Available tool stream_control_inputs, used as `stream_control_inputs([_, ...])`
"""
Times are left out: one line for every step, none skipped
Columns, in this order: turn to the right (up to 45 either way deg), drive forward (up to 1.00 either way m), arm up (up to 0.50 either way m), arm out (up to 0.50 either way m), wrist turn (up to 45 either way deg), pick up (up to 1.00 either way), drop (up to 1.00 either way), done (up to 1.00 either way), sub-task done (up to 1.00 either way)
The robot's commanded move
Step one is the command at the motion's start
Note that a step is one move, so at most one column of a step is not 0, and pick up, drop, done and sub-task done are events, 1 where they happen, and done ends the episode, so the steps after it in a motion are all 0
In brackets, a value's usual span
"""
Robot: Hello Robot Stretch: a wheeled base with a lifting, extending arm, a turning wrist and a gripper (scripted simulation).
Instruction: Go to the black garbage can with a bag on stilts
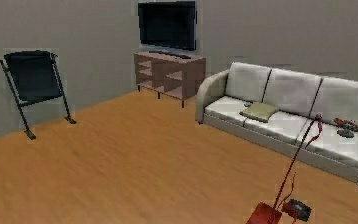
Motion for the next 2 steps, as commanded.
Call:
stream_control_inputs([-36.0, 0.0, 0.0, 0.0, 0.0, 0.0, 0.0, 0.0, 0.0])
stream_control_inputs([0.0, 1.0, 0.0, 0.0, 0.0, 0.0, 0.0, 0.0, 0.0])
